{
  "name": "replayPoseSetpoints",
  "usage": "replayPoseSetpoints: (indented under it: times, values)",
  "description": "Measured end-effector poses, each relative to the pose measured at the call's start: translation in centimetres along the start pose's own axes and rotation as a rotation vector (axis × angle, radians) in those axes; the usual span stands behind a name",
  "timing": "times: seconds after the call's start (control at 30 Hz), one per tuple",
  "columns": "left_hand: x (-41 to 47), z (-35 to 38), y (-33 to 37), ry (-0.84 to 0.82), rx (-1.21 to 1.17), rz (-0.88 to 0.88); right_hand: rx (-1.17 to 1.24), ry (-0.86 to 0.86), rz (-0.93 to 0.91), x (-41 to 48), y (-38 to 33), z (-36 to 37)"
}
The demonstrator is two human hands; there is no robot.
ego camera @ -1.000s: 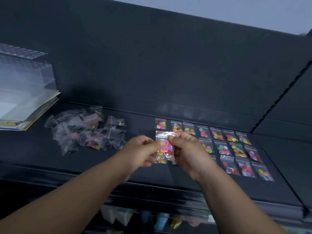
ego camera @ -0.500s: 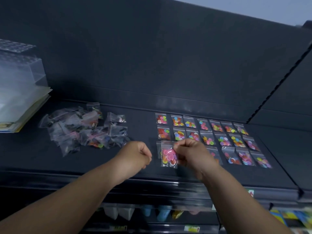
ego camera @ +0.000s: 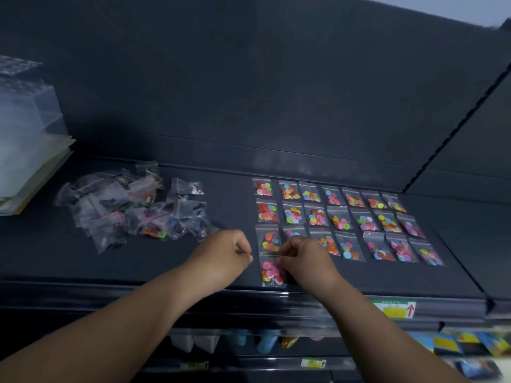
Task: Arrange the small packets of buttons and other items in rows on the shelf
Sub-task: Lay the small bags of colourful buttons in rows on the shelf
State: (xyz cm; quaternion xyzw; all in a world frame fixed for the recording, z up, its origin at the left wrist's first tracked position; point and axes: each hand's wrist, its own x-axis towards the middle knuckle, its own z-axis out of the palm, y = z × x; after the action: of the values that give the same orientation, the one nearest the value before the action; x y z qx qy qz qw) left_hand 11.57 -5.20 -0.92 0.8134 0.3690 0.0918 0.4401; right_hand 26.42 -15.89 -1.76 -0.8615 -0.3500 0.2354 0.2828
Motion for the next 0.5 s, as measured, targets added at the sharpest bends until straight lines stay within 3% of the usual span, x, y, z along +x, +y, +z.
replayPoseSetpoints:
  times: [0.17, 0.33, 0.4, 0.5]
  values:
    - [0.2, 0.5, 0.8, 0.015, 0.131, 0.081, -0.157, 0.149, -0.123, -0.5, 0.1, -0.3]
    - [0.9, 1.4, 1.1, -0.023, 0.433, 0.327, -0.319, 0.286, -0.425, -0.6, 1.2, -0.9]
    - [1.2, 2.1, 1.1, -0.103, 0.535, 0.382, -0.419, 0.263, -0.488, -0.2, 2.5, -1.0]
    - [1.5, 3.0, 1.4, -0.181, 0.654, 0.360, -0.553, 0.088, -0.442, 0.3, 4.1, -1.3]
